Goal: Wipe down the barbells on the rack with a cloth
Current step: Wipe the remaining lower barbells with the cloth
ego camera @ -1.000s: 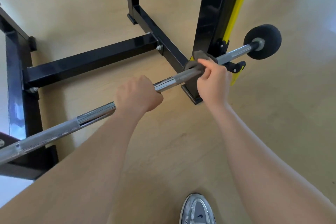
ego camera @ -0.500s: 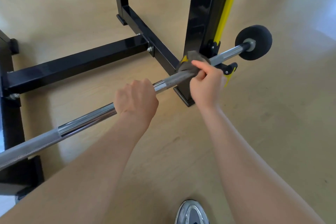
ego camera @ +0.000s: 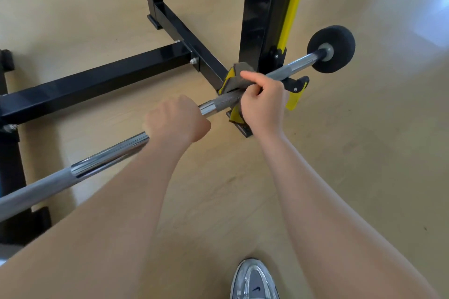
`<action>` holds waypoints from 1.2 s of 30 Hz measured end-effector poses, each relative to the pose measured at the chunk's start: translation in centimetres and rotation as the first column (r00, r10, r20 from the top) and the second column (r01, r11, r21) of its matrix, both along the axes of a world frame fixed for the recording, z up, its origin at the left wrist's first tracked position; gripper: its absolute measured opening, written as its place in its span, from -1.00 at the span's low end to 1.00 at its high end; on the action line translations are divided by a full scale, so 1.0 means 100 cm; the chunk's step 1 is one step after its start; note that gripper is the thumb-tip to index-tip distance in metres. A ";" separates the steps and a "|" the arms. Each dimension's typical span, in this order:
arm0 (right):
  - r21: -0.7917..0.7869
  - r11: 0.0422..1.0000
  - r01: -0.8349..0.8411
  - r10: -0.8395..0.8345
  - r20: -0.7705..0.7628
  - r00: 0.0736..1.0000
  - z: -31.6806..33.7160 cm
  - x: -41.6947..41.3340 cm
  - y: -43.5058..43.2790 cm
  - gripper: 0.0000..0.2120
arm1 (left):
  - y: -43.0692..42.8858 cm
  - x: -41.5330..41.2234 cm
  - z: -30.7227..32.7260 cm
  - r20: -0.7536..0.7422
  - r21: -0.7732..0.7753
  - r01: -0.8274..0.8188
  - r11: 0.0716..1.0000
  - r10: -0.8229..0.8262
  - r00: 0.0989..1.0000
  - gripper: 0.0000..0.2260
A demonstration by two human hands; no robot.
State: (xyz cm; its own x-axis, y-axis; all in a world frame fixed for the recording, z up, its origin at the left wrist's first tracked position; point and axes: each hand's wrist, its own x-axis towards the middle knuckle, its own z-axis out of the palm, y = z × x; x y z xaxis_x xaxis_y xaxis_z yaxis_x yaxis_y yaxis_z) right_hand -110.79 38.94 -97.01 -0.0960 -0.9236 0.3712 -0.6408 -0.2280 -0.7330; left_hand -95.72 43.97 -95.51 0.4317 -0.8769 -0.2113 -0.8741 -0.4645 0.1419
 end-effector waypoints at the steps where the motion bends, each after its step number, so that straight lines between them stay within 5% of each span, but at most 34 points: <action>1: 0.015 0.998 0.054 -0.054 -0.013 0.998 -0.001 -0.004 -0.005 -0.64 | 0.005 0.000 -0.004 0.069 -0.076 0.029 0.997 -0.023 0.997 -0.82; 4: -0.003 0.994 0.112 -0.112 -0.061 0.992 -0.003 -0.010 -0.008 -0.65 | 0.015 -0.003 -0.016 0.183 -0.266 0.220 0.939 -0.175 0.967 -0.83; 9: -0.113 0.952 -0.286 0.266 -0.164 0.950 -0.010 0.026 0.053 -0.63 | 0.013 -0.025 -0.025 0.319 -0.245 0.257 0.935 -0.173 0.932 -0.83; 11: -0.130 0.942 -0.311 0.295 -0.128 0.947 -0.012 0.019 0.052 -0.65 | 0.006 -0.021 -0.025 0.298 -0.225 0.229 0.947 -0.157 0.942 -0.85; 15: -0.106 0.988 -0.113 0.107 -0.059 0.992 -0.012 -0.005 0.016 -0.67 | -0.003 -0.016 -0.014 0.249 -0.163 0.231 0.959 -0.186 0.950 -0.84; 20: -0.018 0.985 0.169 -0.170 -0.030 0.985 -0.011 -0.021 -0.018 -0.64 | -0.020 -0.006 -0.001 -0.029 -0.039 0.164 0.986 -0.165 0.986 -0.81; 23: -0.088 0.996 -0.013 0.010 -0.032 0.999 -0.018 0.012 0.022 -0.64 | -0.025 -0.005 0.003 -0.116 0.012 0.135 0.991 -0.133 0.984 -0.83; 26: -0.139 0.982 -0.125 0.127 0.005 0.992 -0.026 0.007 0.036 -0.64 | -0.024 -0.008 0.003 -0.109 0.010 0.123 0.992 -0.121 0.987 -0.82; 31: 0.034 0.958 0.284 -0.284 0.017 0.959 -0.012 -0.022 -0.031 -0.61 | -0.018 -0.011 0.000 -0.017 -0.038 0.126 0.991 -0.127 0.992 -0.83; 36: 0.023 0.960 0.280 -0.276 -0.091 0.957 -0.015 0.012 -0.003 -0.59 | -0.013 -0.016 0.000 0.100 -0.077 0.139 0.987 -0.131 0.986 -0.85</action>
